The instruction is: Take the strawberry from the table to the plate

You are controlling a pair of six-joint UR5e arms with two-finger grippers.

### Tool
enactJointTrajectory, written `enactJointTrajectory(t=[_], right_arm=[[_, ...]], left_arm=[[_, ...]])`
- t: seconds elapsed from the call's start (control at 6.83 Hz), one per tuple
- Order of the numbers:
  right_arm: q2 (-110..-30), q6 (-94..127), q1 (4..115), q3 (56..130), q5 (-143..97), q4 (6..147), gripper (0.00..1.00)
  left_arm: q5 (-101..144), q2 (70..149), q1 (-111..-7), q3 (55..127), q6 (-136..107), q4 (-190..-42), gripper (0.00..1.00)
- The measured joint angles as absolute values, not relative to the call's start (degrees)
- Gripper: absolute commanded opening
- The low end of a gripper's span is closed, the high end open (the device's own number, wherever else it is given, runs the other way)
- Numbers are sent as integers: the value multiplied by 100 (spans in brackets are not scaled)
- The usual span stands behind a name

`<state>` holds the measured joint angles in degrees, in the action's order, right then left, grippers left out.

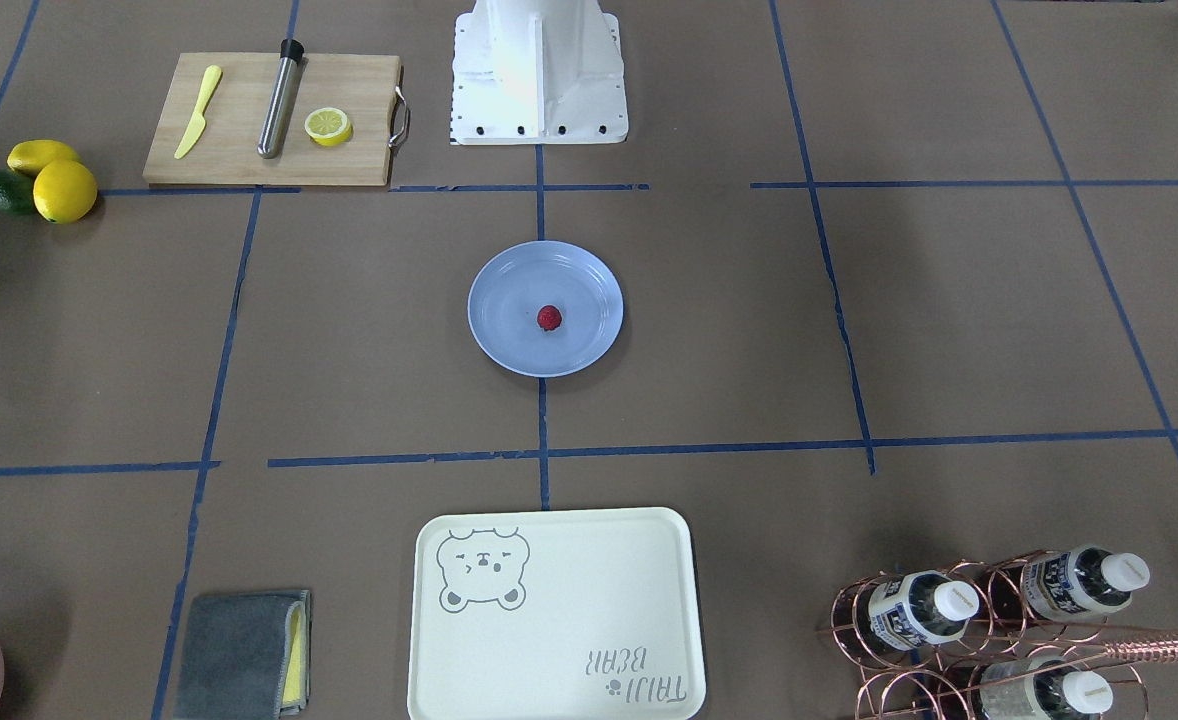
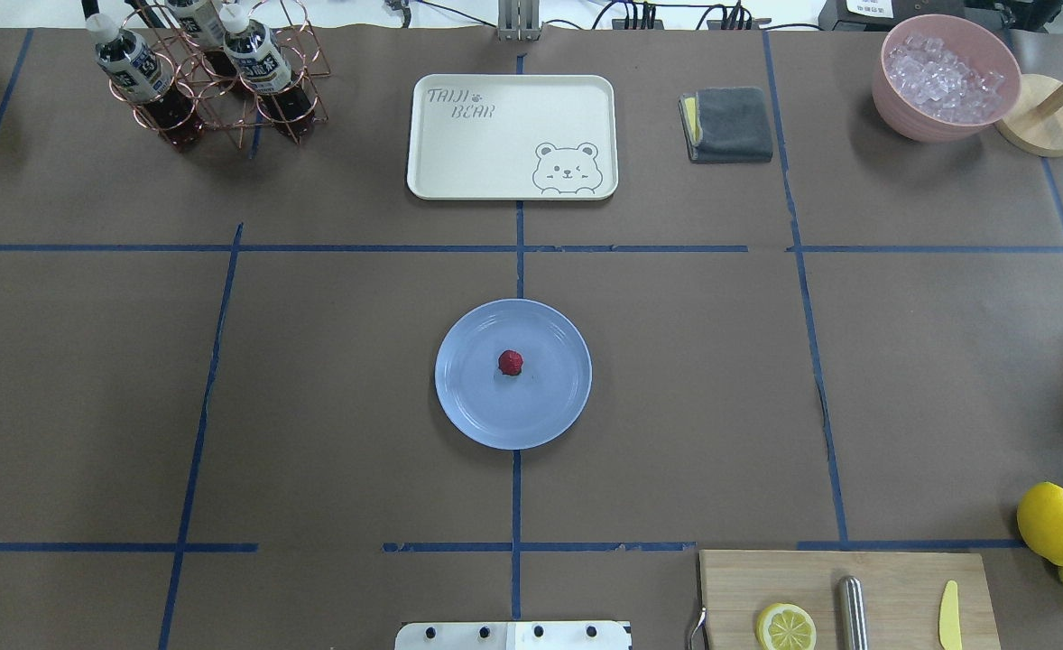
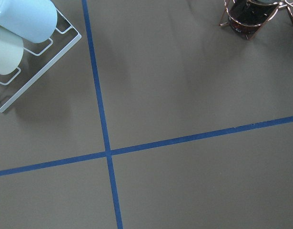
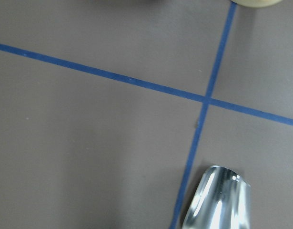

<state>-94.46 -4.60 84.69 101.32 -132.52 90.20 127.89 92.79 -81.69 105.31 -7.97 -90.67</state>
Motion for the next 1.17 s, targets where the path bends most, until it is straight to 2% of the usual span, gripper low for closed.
enactJointTrajectory(t=[0.44,1.17], right_arm=[[-9453,-1530,9235,9249,-13742,8971,100],[-9138,-989,9307,9184,-13809,9020,100]], left_arm=[[12956,9120,-8327,10407,-388,-9051,100],[13312,8739,-9219,9975,636,-8303,100]])
